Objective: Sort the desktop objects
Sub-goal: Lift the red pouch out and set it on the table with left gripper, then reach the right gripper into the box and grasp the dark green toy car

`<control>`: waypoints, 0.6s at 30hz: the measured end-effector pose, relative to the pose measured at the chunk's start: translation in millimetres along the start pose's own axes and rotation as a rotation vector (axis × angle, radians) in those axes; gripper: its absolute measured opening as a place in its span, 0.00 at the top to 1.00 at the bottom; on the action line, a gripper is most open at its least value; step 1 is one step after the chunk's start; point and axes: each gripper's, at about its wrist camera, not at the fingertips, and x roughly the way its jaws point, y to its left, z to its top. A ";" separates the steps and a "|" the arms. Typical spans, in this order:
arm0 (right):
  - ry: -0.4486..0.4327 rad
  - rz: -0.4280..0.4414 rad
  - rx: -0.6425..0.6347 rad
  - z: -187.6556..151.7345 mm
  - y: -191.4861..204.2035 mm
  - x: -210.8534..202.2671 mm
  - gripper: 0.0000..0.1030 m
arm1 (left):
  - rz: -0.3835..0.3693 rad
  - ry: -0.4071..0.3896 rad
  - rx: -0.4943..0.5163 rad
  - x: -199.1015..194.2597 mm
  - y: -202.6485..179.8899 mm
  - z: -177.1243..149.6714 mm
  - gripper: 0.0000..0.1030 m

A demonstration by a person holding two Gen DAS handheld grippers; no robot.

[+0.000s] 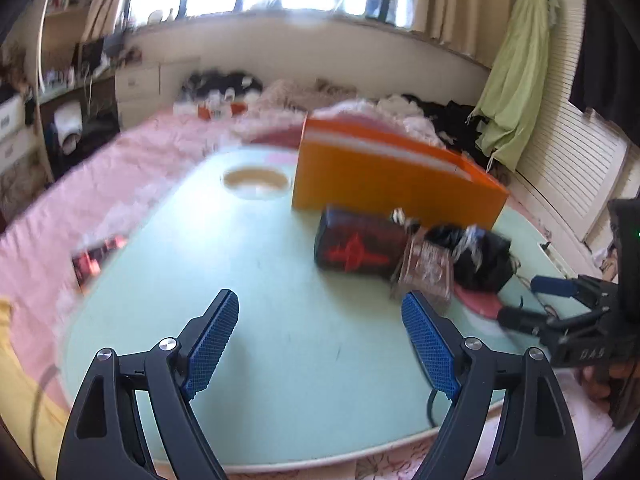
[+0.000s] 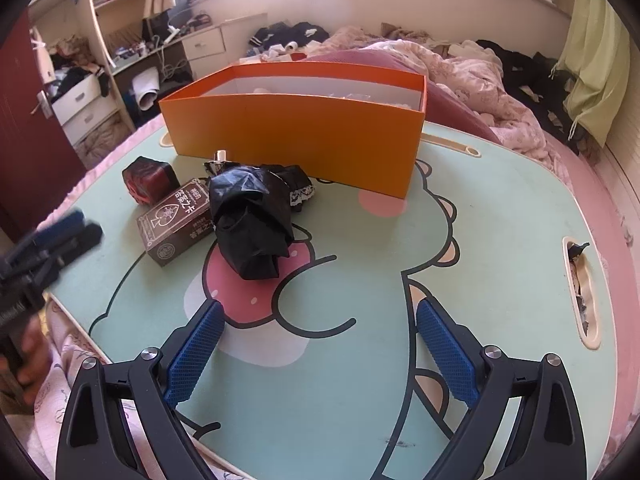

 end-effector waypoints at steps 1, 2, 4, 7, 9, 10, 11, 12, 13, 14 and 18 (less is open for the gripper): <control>0.000 -0.001 0.004 -0.1 -0.1 0.1 0.06 | 0.015 -0.017 0.022 -0.2 -3.1 -0.2 0.17; -0.003 0.001 0.010 0.1 -1.1 -0.6 0.06 | 0.026 -0.010 0.042 1.8 -6.2 -0.5 0.16; -0.002 0.011 0.018 0.6 -3.0 -1.2 0.06 | 0.067 -0.008 0.108 7.5 -17.0 -2.7 0.13; -0.029 0.021 0.025 10.0 -2.7 -9.5 0.09 | 0.104 -0.032 0.202 12.0 -34.7 -10.5 0.07; -0.089 0.066 0.057 31.5 -3.3 -21.7 0.11 | 0.098 -0.033 0.211 13.0 -35.9 -9.9 0.07; -0.112 0.085 0.065 43.2 -2.8 -26.4 0.12 | 0.087 -0.028 0.201 14.0 -33.3 -8.8 0.07; -0.135 0.104 0.068 63.7 -1.0 -32.0 0.13 | 0.071 -0.026 0.185 15.0 -29.0 -7.5 0.06; -0.137 0.107 0.070 77.2 1.2 -33.5 0.13 | 0.076 -0.026 0.186 15.7 -28.4 -7.4 0.05; -0.122 0.112 0.068 97.9 2.7 -32.3 0.15 | 0.081 -0.026 0.183 15.6 -27.2 -8.1 0.00; -0.100 0.122 0.069 114.3 3.8 -28.6 0.15 | 0.079 -0.027 0.182 16.2 -27.3 -8.5 0.00; 0.088 0.175 0.088 168.3 1.2 13.8 0.22 | 0.078 -0.031 0.183 16.0 -27.1 -10.8 0.00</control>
